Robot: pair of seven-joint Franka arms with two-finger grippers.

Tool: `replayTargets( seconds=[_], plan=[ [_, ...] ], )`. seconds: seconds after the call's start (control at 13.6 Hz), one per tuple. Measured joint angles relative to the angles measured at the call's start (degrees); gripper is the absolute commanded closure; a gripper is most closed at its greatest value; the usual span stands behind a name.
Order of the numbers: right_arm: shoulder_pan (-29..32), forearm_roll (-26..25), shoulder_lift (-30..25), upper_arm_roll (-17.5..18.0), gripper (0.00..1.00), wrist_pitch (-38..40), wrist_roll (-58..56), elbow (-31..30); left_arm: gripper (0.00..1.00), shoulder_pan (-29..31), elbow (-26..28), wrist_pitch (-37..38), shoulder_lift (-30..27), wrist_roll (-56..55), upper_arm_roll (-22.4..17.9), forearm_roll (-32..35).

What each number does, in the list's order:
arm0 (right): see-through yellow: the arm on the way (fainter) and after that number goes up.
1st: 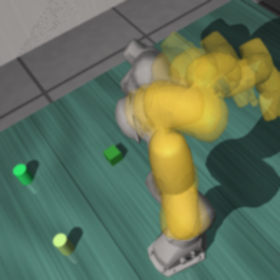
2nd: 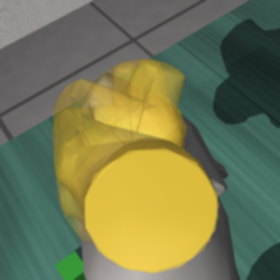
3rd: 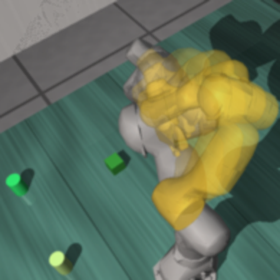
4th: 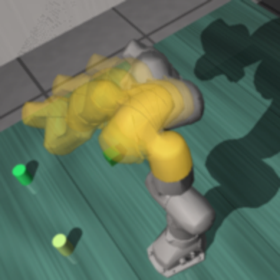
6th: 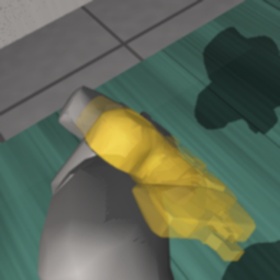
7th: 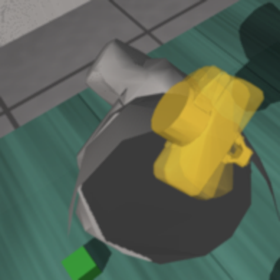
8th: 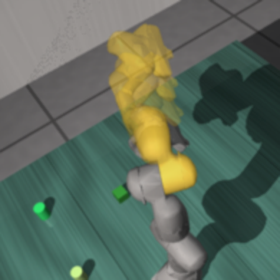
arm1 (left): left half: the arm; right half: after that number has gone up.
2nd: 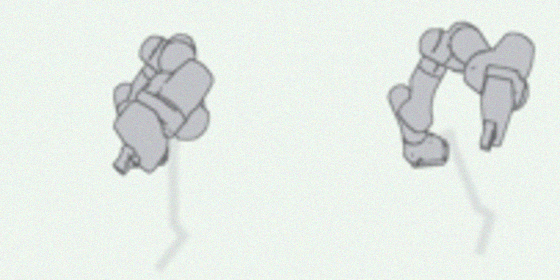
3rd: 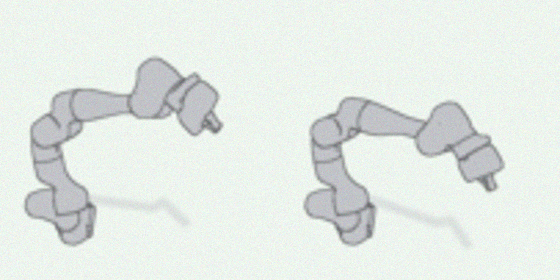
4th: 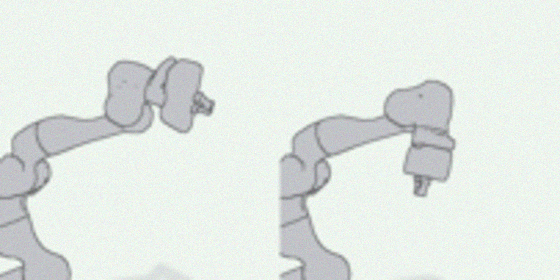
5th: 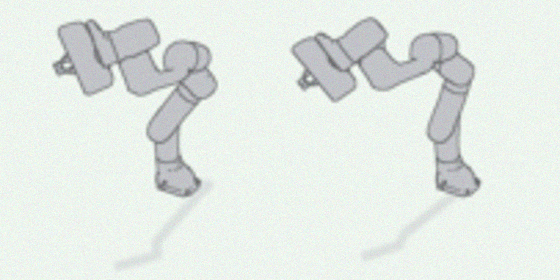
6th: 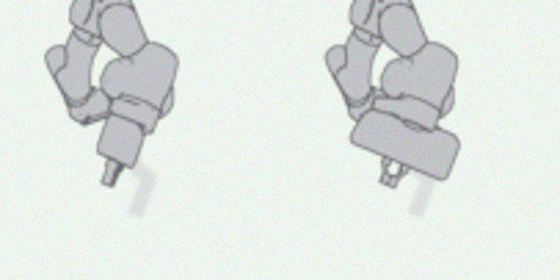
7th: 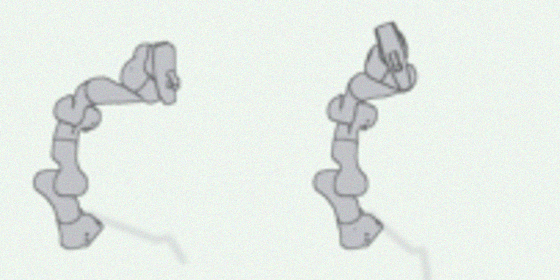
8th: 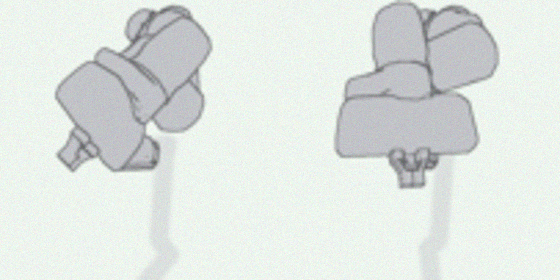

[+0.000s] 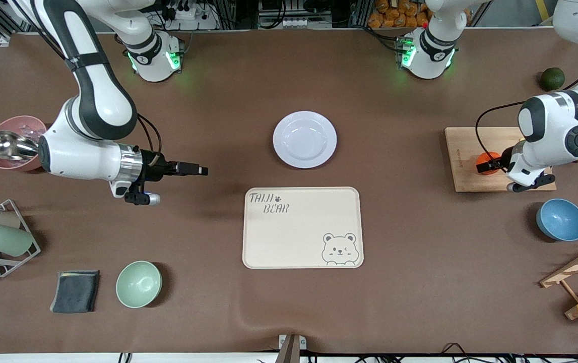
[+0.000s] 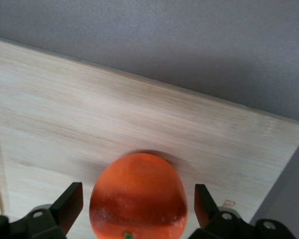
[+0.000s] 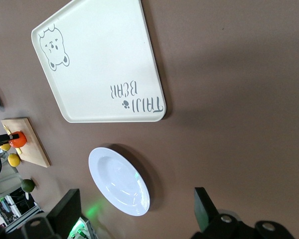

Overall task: Place orange and plate with both arms
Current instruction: 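Close the left gripper on the orange while the right gripper moves out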

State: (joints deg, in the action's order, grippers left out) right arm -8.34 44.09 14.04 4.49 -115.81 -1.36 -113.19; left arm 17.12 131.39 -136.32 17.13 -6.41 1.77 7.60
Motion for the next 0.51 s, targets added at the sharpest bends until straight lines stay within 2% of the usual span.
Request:
replayTargets(
  seconds=[0.15,0.29,0.37,0.51],
  plan=[
    [0.0,0.1,0.0,0.0,0.0,-0.1,-0.3,0.0,0.56,0.2,0.0,-0.4,0.4,0.0,0.0,0.0],
    [0.0,0.6,0.0,0.0,0.0,-0.2,-0.4,-0.1,0.69,0.2,-0.1,-0.4,0.4,0.0,0.1,0.0],
    [0.0,1.6,0.0,0.0,0.0,-0.3,-0.8,-0.2,0.8,0.2,-0.1,-0.4,0.4,0.0,0.1,0.0],
    [0.0,4.3,0.1,0.0,0.0,-1.0,-3.5,-1.2,0.86,0.2,-0.1,-0.4,0.4,0.0,0.3,0.0]
  ],
)
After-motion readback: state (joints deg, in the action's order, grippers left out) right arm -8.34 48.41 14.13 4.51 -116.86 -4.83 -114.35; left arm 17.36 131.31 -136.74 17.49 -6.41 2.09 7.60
